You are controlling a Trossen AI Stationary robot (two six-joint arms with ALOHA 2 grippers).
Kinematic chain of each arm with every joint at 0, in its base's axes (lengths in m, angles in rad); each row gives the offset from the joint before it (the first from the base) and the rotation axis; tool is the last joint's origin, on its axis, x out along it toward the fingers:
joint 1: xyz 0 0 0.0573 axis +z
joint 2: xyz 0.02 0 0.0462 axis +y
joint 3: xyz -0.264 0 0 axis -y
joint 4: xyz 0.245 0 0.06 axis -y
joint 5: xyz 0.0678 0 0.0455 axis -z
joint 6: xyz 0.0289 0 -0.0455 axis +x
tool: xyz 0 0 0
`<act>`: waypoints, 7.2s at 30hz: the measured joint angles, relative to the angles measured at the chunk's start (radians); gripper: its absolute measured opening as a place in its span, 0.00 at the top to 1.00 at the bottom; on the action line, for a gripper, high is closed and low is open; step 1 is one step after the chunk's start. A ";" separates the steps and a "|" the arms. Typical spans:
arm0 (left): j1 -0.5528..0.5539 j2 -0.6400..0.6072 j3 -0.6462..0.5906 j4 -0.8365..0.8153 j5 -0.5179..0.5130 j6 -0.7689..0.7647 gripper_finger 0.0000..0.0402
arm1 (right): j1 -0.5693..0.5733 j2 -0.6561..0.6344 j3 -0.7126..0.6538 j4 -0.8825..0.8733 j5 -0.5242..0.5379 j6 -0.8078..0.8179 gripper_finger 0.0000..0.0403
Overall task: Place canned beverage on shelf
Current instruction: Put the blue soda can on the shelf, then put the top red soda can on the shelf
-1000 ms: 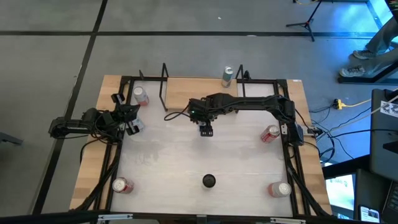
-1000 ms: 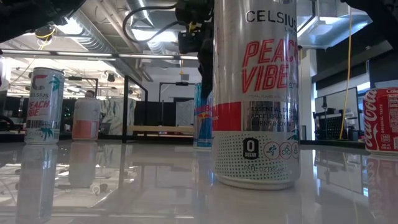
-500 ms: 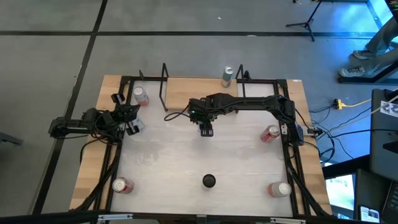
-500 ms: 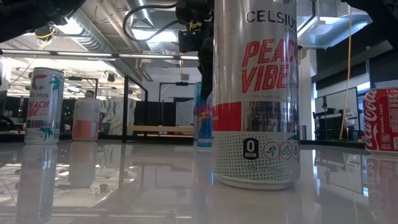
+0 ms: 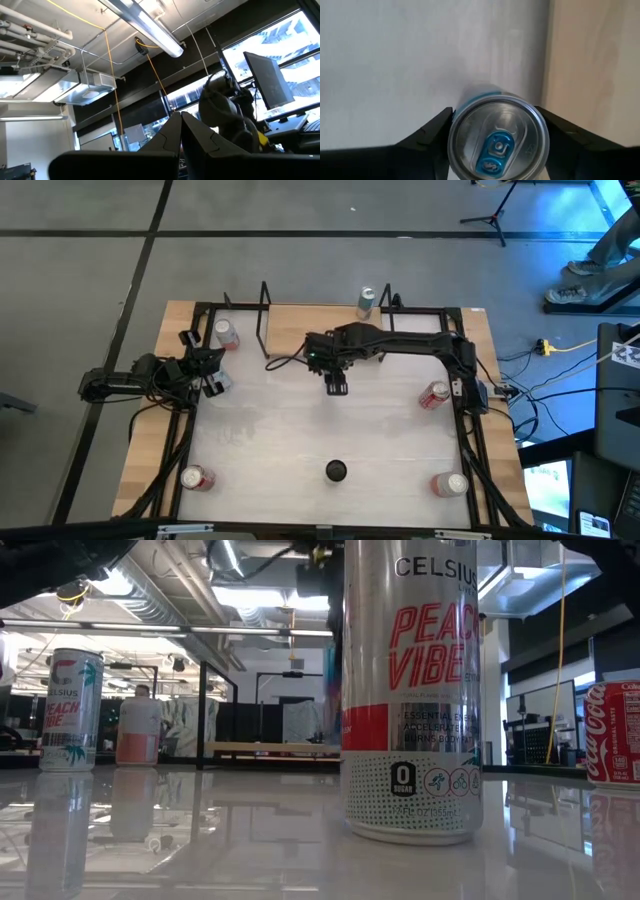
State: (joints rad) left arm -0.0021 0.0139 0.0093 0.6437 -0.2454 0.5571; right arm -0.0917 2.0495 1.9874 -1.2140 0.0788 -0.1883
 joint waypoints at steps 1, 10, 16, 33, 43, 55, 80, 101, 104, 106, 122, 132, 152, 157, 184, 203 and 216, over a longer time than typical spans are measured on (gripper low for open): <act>0.000 0.000 0.000 0.000 0.000 0.000 0.98 | 0.000 -0.010 0.006 -0.007 0.000 0.000 0.44; 0.000 0.000 0.000 0.000 0.000 0.000 0.98 | -0.008 -0.136 0.010 -0.054 0.047 0.003 0.44; 0.000 0.000 0.000 0.000 0.000 0.000 0.98 | -0.069 -0.200 -0.001 -0.105 0.064 0.005 0.43; 0.000 0.000 0.000 0.000 0.000 0.000 0.98 | -0.312 -0.246 -0.089 -0.069 -0.021 -0.159 0.44; 0.000 0.000 0.000 0.000 0.000 0.000 0.98 | -0.361 -0.246 -0.158 -0.008 -0.037 -0.210 0.44; 0.000 0.000 0.000 0.000 0.000 0.001 0.98 | -0.376 -0.246 -0.260 0.070 -0.017 -0.253 0.44; 0.000 0.000 0.000 0.000 0.000 0.001 0.98 | -0.427 -0.245 -0.281 0.073 -0.031 -0.260 0.43; 0.000 0.000 0.000 0.000 0.000 0.001 0.98 | -0.433 -0.225 -0.281 0.094 -0.044 -0.258 0.43; 0.000 0.000 0.000 0.000 0.000 0.001 0.98 | -0.433 -0.224 -0.281 0.096 -0.037 -0.258 0.43; 0.000 0.000 0.000 0.000 0.000 0.001 0.98 | -0.433 -0.222 -0.281 0.091 -0.037 -0.257 0.43; 0.000 0.000 0.000 0.000 0.000 0.001 0.98 | -0.433 -0.212 -0.281 0.090 -0.029 -0.257 0.38; 0.000 0.000 0.000 0.000 0.000 0.001 0.98 | -0.433 -0.213 -0.280 0.088 0.016 -0.254 0.29; 0.000 0.000 0.000 0.000 0.004 -0.001 0.98 | -0.374 -0.216 -0.082 -0.091 0.043 -0.197 0.29; 0.000 0.000 0.000 -0.022 0.160 -0.023 0.98 | -0.278 -0.221 -0.010 -0.174 0.012 -0.125 0.29; 0.000 0.000 0.000 0.000 0.140 0.006 0.98 | -0.065 -0.809 -0.544 -0.235 0.113 0.419 0.29; 0.000 0.000 0.000 0.000 0.056 0.000 0.98 | -0.078 -0.919 -0.829 -0.356 0.041 0.841 0.23; 0.000 0.000 0.000 -0.001 0.056 0.000 0.98 | -0.085 -0.914 -1.013 -0.357 -0.091 0.862 0.02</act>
State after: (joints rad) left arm -0.0024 0.0139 0.0090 0.6426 -0.1894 0.5568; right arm -0.1772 1.1358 0.9745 -1.5705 -0.0120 0.6736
